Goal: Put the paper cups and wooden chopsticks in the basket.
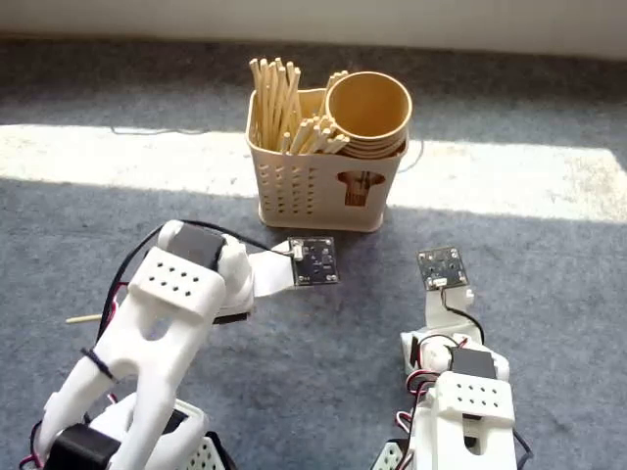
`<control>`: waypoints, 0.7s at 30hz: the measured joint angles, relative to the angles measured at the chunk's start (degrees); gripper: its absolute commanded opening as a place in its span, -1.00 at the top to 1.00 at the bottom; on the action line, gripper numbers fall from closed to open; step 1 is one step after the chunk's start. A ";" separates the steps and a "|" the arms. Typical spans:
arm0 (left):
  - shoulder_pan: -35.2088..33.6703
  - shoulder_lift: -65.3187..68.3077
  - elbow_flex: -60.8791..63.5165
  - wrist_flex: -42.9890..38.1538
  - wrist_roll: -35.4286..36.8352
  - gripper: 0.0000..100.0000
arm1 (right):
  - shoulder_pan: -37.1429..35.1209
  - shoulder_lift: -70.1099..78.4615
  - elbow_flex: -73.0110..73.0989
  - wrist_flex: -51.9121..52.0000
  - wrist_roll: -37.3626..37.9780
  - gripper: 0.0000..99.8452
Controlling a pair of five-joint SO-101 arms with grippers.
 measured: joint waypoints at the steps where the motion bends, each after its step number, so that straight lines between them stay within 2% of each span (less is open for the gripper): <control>1: -0.18 -1.32 0.00 0.00 0.00 0.99 | 0.00 0.00 0.00 0.00 0.00 0.99; 4: -1.14 -5.45 -1.41 0.70 0.79 0.99 | 0.00 0.00 0.00 0.00 0.00 0.99; 7: -3.16 -9.05 -5.80 1.32 5.19 0.99 | 0.00 0.00 0.00 0.00 0.00 0.99; 21: -4.84 -11.43 -32.18 1.41 35.43 0.99 | 0.00 0.00 0.00 0.00 0.00 0.99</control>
